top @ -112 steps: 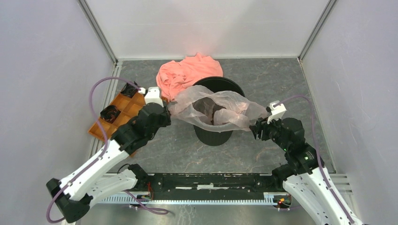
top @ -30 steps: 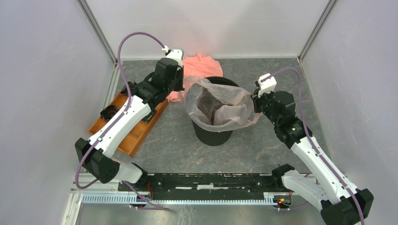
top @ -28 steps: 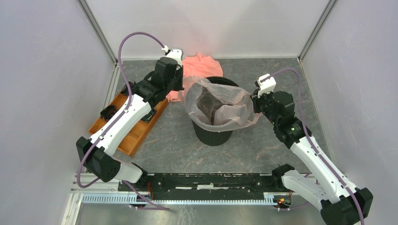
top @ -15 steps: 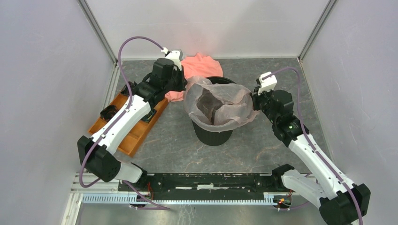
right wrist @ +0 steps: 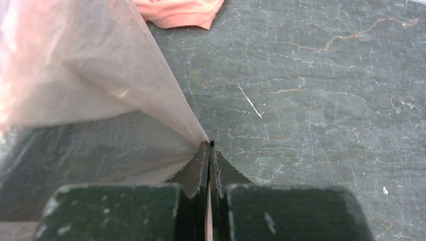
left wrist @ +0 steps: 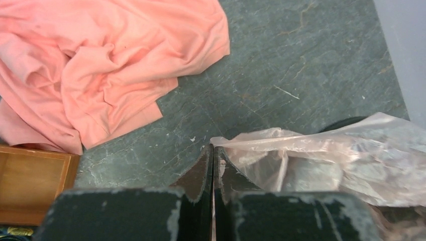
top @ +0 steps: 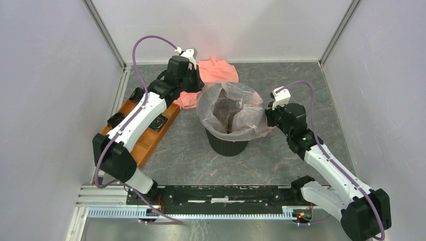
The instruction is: Put the trash bags into the trash bin
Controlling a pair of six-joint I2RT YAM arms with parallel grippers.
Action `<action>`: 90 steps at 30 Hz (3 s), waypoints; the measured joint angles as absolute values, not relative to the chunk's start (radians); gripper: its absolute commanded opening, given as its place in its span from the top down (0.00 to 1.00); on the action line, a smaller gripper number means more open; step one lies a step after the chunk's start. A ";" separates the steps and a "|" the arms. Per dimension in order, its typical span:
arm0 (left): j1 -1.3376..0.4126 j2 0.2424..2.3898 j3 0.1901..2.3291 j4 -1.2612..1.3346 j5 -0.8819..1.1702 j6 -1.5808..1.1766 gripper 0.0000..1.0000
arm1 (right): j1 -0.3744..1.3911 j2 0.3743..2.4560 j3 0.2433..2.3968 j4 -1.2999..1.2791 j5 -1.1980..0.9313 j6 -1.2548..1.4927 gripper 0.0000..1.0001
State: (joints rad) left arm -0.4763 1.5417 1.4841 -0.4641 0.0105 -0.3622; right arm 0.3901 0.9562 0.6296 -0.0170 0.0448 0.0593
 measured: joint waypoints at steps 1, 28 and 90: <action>-0.471 1.550 1.475 -0.464 0.015 -0.369 0.98 | 0.390 0.956 0.633 -0.018 0.040 0.060 0.99; -0.451 1.319 1.129 -0.424 0.114 -0.439 0.98 | 0.390 1.010 0.620 -0.010 0.021 0.048 0.93; -0.448 1.258 0.587 -0.081 0.316 -0.781 0.64 | 0.064 1.151 0.397 0.225 -0.592 0.370 0.48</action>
State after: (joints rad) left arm -0.4480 1.2583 0.5869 -0.0811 0.3161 -0.7811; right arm 0.0635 1.1515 0.3965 0.2249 -0.5922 0.3702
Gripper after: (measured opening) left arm 0.371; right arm 0.514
